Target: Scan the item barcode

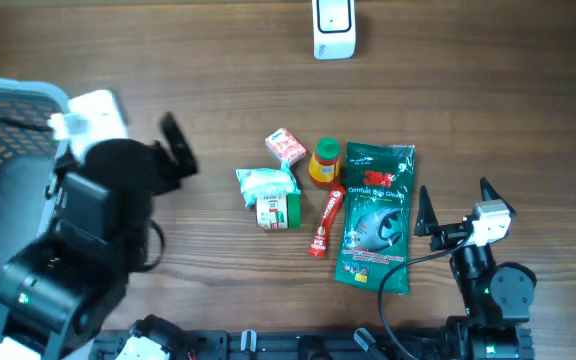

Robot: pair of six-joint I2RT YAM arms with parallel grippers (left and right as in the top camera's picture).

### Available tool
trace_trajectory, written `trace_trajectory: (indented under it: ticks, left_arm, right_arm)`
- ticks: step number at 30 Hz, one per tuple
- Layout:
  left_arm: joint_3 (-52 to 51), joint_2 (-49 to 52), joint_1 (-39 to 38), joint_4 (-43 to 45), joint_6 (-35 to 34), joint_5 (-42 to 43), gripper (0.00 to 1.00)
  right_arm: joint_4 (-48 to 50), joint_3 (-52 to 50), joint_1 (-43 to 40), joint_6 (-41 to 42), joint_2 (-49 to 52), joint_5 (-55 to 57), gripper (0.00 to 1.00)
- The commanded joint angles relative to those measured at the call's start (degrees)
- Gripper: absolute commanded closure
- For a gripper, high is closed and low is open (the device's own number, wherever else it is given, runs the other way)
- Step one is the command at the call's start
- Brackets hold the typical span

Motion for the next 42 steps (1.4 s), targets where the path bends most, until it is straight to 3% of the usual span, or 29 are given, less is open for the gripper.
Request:
trace_trajectory:
  ticks: [1, 4, 9, 18, 26, 27, 28, 30, 32, 34, 36, 37, 39, 42]
  left_arm:
    - [0.3, 1.4, 14.2, -5.8, -4.6, 9.6, 0.0]
    - [0.3, 4.5, 23.8, -20.0, -6.4, 19.2, 0.0]
    - [0.1, 7.9, 25.1, -37.2, -6.4, 25.3, 0.0]
    - [-4.1, -2.1, 22.9, -35.8, -6.4, 27.4, 0.0]
    - [-4.1, -2.3, 22.9, -35.8, -6.4, 27.4, 0.0]
    - [-4.1, -2.3, 22.9, -35.8, -6.4, 27.4, 0.0]
    - [-4.1, -2.3, 22.9, -35.8, -6.4, 27.4, 0.0]
    - [-4.1, -2.3, 22.9, -35.8, -6.4, 27.4, 0.0]
    - [-4.1, -2.3, 22.9, -35.8, -6.4, 27.4, 0.0]
    - [-4.1, -2.3, 22.9, -35.8, -6.4, 27.4, 0.0]
    - [-4.1, -2.3, 22.9, -35.8, -6.4, 27.4, 0.0]
    - [-4.1, -2.3, 22.9, -35.8, -6.3, 27.4, 0.0]
    - [-4.1, -2.3, 22.9, -35.8, -6.4, 27.4, 0.0]
    - [-4.1, -2.3, 22.9, -35.8, -6.4, 27.4, 0.0]
  right_arm:
    - [0.2, -0.1, 0.0, 0.3, -0.2, 0.2, 0.0]
    - [0.2, -0.1, 0.0, 0.3, -0.2, 0.2, 0.0]
    - [0.2, -0.1, 0.0, 0.2, -0.2, 0.2, 0.0]
    - [0.2, -0.1, 0.0, 0.3, -0.2, 0.2, 0.0]
    - [0.3, -0.1, 0.0, 0.4, -0.2, -0.1, 0.0]
    - [0.3, -0.1, 0.0, 3.9, -0.2, -0.1, 0.0]
    - [0.7, -0.1, 0.0, 12.9, -0.2, -1.1, 0.0]
    - [0.8, -0.1, 0.0, 41.6, -0.2, -5.9, 0.0]
    - [1.4, -0.1, 0.0, 58.3, -0.1, -12.9, 0.0]
    - [1.7, -0.1, 0.0, 65.8, -0.1, -15.1, 0.0]
    - [1.6, -0.1, 0.0, 70.1, -0.1, -14.5, 0.0]
    - [2.2, -0.1, 0.0, 67.3, -0.1, -18.6, 0.0]
    - [3.4, 0.4, 0.0, 53.3, -0.1, -23.2, 0.01]
    - [-2.5, 5.2, 0.0, 52.1, 1.7, -22.7, 0.01]
